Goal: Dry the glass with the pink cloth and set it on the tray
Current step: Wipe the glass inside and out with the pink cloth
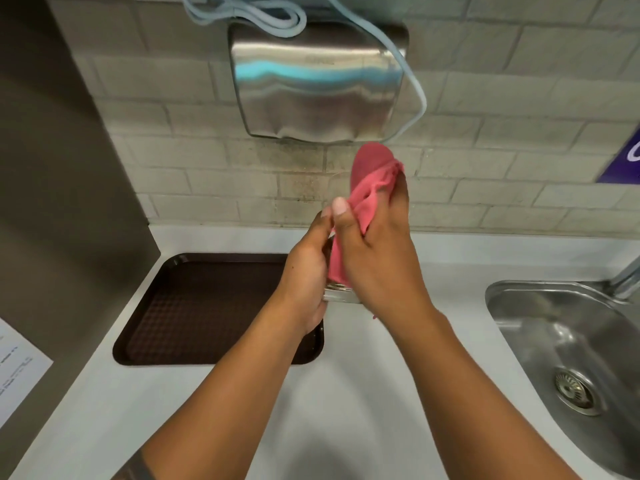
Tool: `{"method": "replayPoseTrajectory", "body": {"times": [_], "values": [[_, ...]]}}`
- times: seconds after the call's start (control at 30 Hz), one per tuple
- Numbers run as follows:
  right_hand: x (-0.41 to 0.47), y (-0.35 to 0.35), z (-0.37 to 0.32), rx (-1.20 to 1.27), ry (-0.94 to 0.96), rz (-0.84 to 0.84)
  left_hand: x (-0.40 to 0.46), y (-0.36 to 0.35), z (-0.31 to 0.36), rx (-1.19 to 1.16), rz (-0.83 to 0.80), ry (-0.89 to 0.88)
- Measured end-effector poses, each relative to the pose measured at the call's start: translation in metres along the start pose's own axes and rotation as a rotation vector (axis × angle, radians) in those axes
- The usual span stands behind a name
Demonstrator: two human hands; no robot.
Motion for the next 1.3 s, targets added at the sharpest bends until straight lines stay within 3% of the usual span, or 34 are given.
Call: {"method": "replayPoseTrajectory", "body": {"times": [0.1,0.3,0.4,0.53,0.63,0.77,0.93,1.07,1.3], "values": [[-0.004,0.002,0.014,0.306,-0.161,-0.121,-0.003,-0.001,0.006,0.008,-0.002,-0.039],[-0.051,-0.021,0.032,0.617,-0.247,-0.203,-0.001,0.000,0.011,-0.012,-0.013,-0.058],[-0.058,-0.019,0.032,0.548,-0.184,-0.189,-0.002,0.000,0.003,0.058,0.038,-0.014],[-0.056,-0.015,0.033,0.414,-0.177,-0.058,-0.003,0.003,-0.004,-0.024,0.154,-0.061],[-0.055,-0.015,0.036,0.365,-0.190,0.041,-0.006,0.001,0.001,0.141,0.210,-0.139],[-0.055,-0.015,0.038,0.229,-0.166,0.143,-0.008,-0.002,0.004,0.239,0.209,-0.022],[-0.053,-0.016,0.037,0.225,-0.171,0.136,-0.006,-0.011,0.005,0.239,0.128,0.011],[-0.065,-0.020,0.038,0.425,-0.210,0.083,0.002,-0.005,0.012,0.164,0.175,-0.022],[-0.106,-0.029,0.029,0.395,-0.154,0.036,0.009,0.005,0.013,0.082,0.222,-0.017]]}}
Point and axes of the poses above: each hand's wrist, its own x-axis towards the middle knuckle, its own y-axis out of the back of the hand, z = x × y, the point moved 5 cm from there along x, towards the middle knuckle, and after that the axes turned 13 degrees about -x, right-handed, at the moved point
